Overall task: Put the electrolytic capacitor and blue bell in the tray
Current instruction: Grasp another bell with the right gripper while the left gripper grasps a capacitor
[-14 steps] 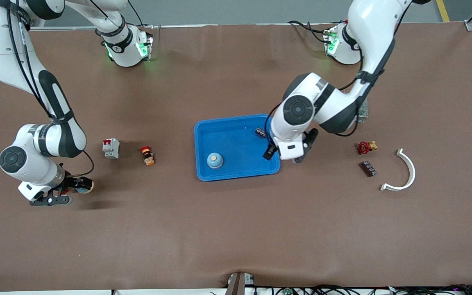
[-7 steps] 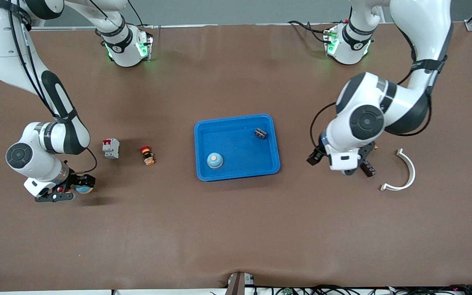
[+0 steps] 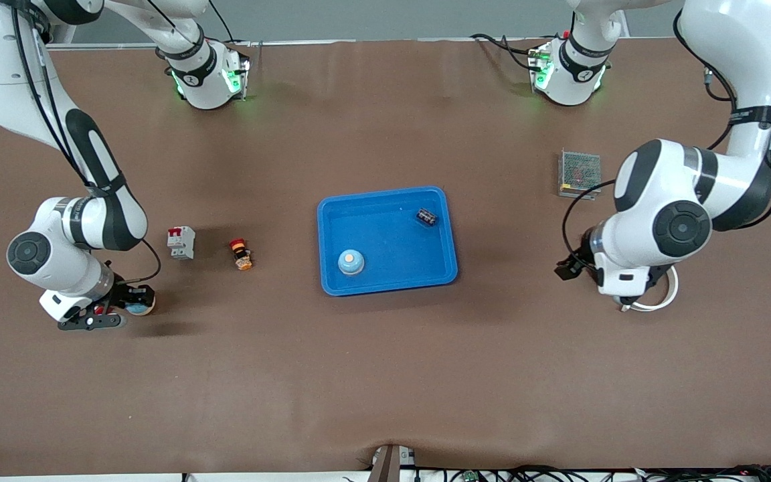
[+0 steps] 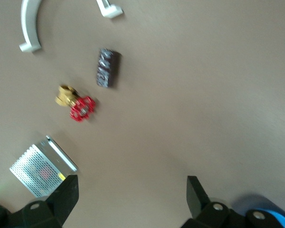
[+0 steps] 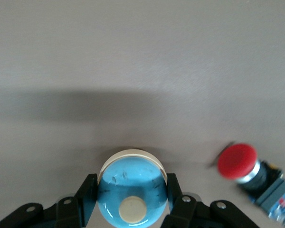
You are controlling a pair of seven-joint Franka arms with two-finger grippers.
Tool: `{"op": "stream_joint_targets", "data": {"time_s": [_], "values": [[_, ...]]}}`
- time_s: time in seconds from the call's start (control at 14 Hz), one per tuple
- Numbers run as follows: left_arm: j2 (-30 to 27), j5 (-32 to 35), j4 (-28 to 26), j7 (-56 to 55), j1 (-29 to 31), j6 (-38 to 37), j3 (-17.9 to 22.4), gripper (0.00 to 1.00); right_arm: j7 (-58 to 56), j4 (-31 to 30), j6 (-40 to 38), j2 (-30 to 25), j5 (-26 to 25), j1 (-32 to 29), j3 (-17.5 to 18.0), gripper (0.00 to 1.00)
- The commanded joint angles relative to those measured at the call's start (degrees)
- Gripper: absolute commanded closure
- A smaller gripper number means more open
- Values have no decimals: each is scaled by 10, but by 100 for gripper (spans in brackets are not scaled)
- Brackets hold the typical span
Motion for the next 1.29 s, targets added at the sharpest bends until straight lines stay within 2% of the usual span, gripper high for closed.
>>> {"op": "stream_joint_targets", "data": {"time_s": [0.0, 0.14, 0.36, 0.57, 0.86, 1.07, 1.21], "values": [[2, 19, -11, 10, 16, 7, -5, 0, 35, -12, -87, -67, 48, -8, 39, 100], [5, 20, -20, 10, 26, 26, -4, 0, 76, -12, -123, -94, 82, 1, 57, 100], [11, 28, -56, 10, 45, 88, -4, 0, 175, -18, -140, -125, 88, 42, 86, 100], [31, 38, -66, 10, 72, 122, -4, 0, 255, -28, -140, -143, 87, 120, 86, 100], [44, 68, -97, 10, 90, 177, -4, 0, 341, -31, -131, -139, 82, 237, 85, 100], [69, 73, -114, 10, 98, 229, -4, 9, 419, -29, -113, -136, 78, 302, 85, 100], [78, 113, -119, 10, 103, 234, -4, 13, 468, -28, -91, -123, 69, 332, 84, 100]]}}
